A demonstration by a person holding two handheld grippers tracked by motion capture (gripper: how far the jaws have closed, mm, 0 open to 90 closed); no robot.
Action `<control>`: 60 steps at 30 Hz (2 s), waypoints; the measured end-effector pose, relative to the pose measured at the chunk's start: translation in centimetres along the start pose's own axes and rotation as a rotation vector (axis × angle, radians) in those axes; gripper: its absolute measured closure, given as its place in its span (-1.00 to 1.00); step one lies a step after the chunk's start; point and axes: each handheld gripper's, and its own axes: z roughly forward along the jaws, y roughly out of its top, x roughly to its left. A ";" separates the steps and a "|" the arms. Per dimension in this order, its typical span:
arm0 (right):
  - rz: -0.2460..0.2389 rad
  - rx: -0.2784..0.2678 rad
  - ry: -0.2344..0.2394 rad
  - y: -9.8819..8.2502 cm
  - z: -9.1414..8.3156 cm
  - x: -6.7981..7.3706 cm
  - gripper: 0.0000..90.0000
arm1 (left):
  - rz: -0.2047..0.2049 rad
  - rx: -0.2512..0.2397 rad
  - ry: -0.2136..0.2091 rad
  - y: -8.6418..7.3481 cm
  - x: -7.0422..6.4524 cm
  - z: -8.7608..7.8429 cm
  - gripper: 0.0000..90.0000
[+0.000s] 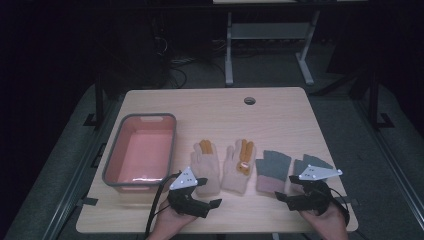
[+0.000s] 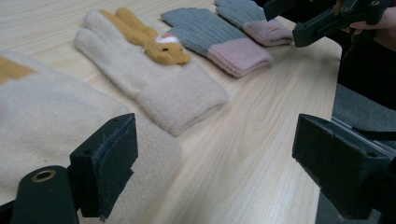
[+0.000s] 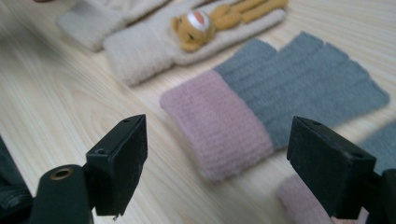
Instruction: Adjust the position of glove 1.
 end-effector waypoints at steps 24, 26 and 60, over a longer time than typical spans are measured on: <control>-0.071 0.099 0.088 6.4 1.8 0.7 -0.52 | -0.016 -0.023 0.021 -0.1 0.2 -1.3 -0.68; -0.084 0.106 0.092 7.4 2.0 1.0 -0.51 | -0.021 -0.030 0.020 -0.2 0.3 -1.3 -0.68; -0.190 0.345 0.114 12.7 10.9 1.9 -0.18 | -0.012 -0.043 0.038 0.1 0.5 -2.5 -0.68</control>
